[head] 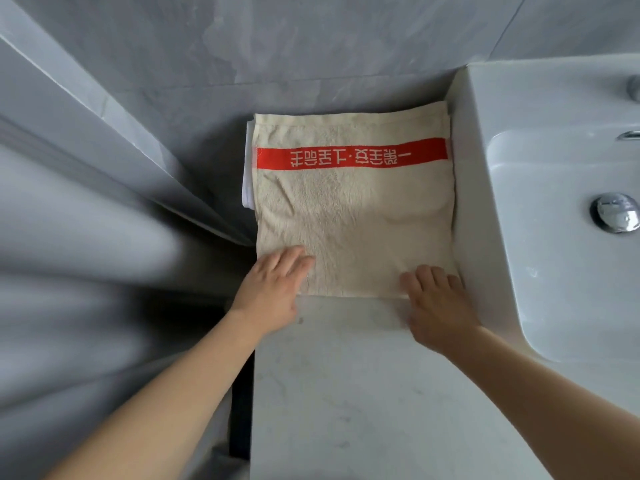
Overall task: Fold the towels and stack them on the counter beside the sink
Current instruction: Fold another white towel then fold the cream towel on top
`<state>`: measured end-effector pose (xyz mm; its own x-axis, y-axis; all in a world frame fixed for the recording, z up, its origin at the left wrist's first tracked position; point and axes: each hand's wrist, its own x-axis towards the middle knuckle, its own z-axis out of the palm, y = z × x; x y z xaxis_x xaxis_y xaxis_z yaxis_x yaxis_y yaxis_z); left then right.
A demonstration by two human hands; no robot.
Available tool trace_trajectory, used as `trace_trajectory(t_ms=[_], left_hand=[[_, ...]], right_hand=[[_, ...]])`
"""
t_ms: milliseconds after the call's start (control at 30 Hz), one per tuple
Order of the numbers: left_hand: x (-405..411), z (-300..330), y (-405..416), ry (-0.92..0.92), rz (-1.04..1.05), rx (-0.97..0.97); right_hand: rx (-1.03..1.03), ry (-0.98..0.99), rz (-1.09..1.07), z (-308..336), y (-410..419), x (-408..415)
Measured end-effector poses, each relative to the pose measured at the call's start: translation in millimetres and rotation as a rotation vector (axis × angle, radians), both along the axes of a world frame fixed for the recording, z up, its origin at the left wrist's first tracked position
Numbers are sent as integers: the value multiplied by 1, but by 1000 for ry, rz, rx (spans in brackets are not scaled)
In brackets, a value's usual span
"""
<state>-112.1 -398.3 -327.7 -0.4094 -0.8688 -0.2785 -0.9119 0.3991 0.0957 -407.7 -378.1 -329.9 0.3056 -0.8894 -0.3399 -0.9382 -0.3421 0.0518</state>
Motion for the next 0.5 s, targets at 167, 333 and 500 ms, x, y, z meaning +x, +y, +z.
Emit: trace_trajectory(t_ms=[167, 333, 500], left_hand=[[0, -1, 0, -71, 57, -108], [2, 23, -18, -27, 191, -37], [18, 58, -70, 309, 606, 37]], right_hand=[[143, 256, 48, 21, -25, 3], [128, 250, 72, 55, -53, 9], [97, 98, -145, 94, -115, 3]])
